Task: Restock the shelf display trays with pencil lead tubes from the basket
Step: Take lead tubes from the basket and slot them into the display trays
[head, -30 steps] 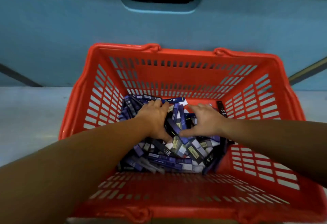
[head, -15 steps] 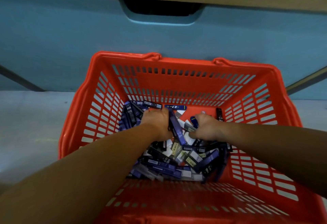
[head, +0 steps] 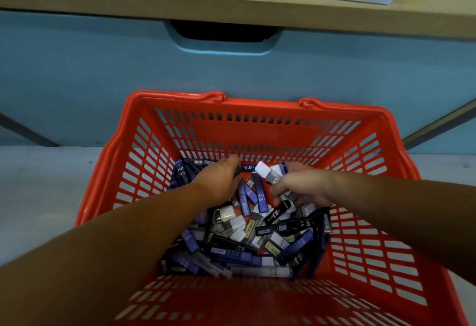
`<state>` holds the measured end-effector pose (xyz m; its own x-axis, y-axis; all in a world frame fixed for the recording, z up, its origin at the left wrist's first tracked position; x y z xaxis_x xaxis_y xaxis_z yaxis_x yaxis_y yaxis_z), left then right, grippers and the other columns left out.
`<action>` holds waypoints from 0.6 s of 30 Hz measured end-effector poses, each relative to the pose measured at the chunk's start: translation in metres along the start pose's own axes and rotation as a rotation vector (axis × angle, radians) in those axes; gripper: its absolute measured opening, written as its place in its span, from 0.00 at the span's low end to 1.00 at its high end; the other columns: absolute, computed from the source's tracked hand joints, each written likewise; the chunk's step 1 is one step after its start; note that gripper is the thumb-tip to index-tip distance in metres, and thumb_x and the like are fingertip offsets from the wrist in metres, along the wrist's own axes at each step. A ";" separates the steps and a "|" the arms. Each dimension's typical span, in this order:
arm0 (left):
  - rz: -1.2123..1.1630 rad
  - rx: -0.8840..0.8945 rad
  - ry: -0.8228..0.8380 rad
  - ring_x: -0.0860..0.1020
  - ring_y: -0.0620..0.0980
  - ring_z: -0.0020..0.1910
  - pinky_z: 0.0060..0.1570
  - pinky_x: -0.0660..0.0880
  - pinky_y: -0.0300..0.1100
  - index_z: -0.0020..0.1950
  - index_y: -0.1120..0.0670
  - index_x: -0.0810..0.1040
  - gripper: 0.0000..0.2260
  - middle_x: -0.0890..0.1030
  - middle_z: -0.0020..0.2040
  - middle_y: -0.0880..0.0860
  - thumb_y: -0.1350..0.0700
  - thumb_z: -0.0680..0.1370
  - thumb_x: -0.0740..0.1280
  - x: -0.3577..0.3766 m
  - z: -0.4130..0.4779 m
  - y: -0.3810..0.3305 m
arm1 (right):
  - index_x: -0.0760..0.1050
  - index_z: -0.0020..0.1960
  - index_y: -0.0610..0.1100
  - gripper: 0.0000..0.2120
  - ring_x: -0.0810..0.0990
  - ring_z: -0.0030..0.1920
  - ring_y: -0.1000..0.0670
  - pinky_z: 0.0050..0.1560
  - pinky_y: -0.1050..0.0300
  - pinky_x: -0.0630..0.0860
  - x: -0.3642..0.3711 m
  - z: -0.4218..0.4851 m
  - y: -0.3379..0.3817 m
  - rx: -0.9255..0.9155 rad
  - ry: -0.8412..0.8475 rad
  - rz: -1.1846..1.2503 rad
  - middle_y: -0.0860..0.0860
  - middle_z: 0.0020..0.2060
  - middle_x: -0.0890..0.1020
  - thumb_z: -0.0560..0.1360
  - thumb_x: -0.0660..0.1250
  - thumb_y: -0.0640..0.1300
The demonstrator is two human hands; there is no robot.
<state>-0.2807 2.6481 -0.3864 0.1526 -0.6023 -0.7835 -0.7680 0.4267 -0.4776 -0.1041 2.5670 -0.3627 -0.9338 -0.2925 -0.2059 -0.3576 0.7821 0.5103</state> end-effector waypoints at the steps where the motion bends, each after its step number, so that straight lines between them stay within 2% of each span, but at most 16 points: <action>1: -0.020 0.014 -0.024 0.75 0.57 0.44 0.44 0.74 0.52 0.63 0.54 0.68 0.09 0.76 0.56 0.58 0.52 0.86 0.61 -0.005 0.000 -0.003 | 0.76 0.57 0.40 0.15 0.82 0.39 0.45 0.49 0.44 0.79 0.001 -0.002 0.003 -0.007 0.020 0.023 0.41 0.37 0.83 0.70 0.71 0.34; 3: -0.090 0.027 -0.076 0.75 0.57 0.44 0.44 0.73 0.52 0.58 0.53 0.68 0.06 0.75 0.53 0.57 0.52 0.86 0.62 -0.019 0.001 -0.011 | 0.72 0.56 0.37 0.16 0.82 0.38 0.42 0.50 0.40 0.80 0.002 -0.008 0.009 -0.012 0.037 0.076 0.39 0.37 0.81 0.70 0.70 0.31; 6: -0.232 -0.008 -0.128 0.75 0.54 0.41 0.40 0.69 0.45 0.55 0.53 0.70 0.05 0.76 0.46 0.53 0.52 0.85 0.63 -0.039 -0.005 -0.017 | 0.73 0.54 0.38 0.15 0.77 0.36 0.42 0.45 0.45 0.77 0.003 -0.021 0.021 -0.048 0.063 0.091 0.40 0.34 0.78 0.71 0.75 0.36; 8: -0.274 -0.035 -0.094 0.76 0.53 0.40 0.38 0.70 0.44 0.51 0.53 0.71 0.06 0.77 0.41 0.50 0.52 0.84 0.65 -0.055 -0.014 -0.019 | 0.76 0.48 0.39 0.14 0.77 0.35 0.42 0.45 0.43 0.76 0.007 -0.030 0.035 -0.106 0.114 0.078 0.40 0.33 0.77 0.68 0.78 0.42; 10: -0.246 -0.047 -0.040 0.77 0.48 0.38 0.36 0.71 0.41 0.51 0.54 0.73 0.08 0.78 0.40 0.50 0.50 0.83 0.67 -0.078 -0.027 -0.020 | 0.78 0.45 0.41 0.10 0.79 0.35 0.41 0.44 0.43 0.77 0.013 -0.043 0.053 -0.169 0.180 0.096 0.40 0.33 0.78 0.70 0.78 0.42; 12: -0.253 -0.058 0.004 0.78 0.46 0.39 0.34 0.71 0.33 0.51 0.52 0.75 0.08 0.80 0.41 0.49 0.49 0.82 0.69 -0.108 -0.044 -0.024 | 0.78 0.43 0.42 0.06 0.80 0.31 0.43 0.34 0.52 0.78 0.021 -0.060 0.075 -0.262 0.252 0.105 0.42 0.31 0.78 0.76 0.74 0.40; 13: -0.267 -0.070 0.011 0.79 0.45 0.40 0.35 0.73 0.31 0.51 0.51 0.77 0.07 0.82 0.42 0.49 0.49 0.81 0.71 -0.125 -0.053 -0.025 | 0.77 0.43 0.42 0.07 0.79 0.29 0.44 0.29 0.55 0.77 0.026 -0.070 0.087 -0.313 0.284 0.103 0.43 0.30 0.78 0.78 0.72 0.40; 15: -0.316 -0.087 -0.023 0.82 0.46 0.40 0.40 0.79 0.36 0.50 0.52 0.80 0.06 0.84 0.43 0.50 0.52 0.79 0.74 -0.159 -0.075 -0.032 | 0.74 0.40 0.42 0.12 0.78 0.28 0.45 0.27 0.57 0.75 0.038 -0.090 0.113 -0.409 0.330 0.107 0.46 0.29 0.76 0.82 0.68 0.41; 18: -0.386 -0.094 -0.072 0.83 0.49 0.41 0.49 0.83 0.52 0.51 0.56 0.82 0.03 0.85 0.45 0.55 0.60 0.78 0.73 -0.197 -0.111 -0.043 | 0.72 0.40 0.42 0.14 0.75 0.25 0.49 0.26 0.60 0.73 0.048 -0.120 0.153 -0.497 0.315 0.143 0.48 0.26 0.75 0.84 0.64 0.43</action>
<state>-0.3466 2.6737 -0.1673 0.4816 -0.6559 -0.5813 -0.6989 0.1127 -0.7063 -0.2053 2.6067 -0.1944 -0.9046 -0.4116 0.1114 -0.1204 0.4973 0.8592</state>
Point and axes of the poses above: each hand's wrist, its own z-axis towards the middle knuckle, its own x-axis out of the palm, y = z × x, the point moved 5 cm from there along z, towards the middle knuckle
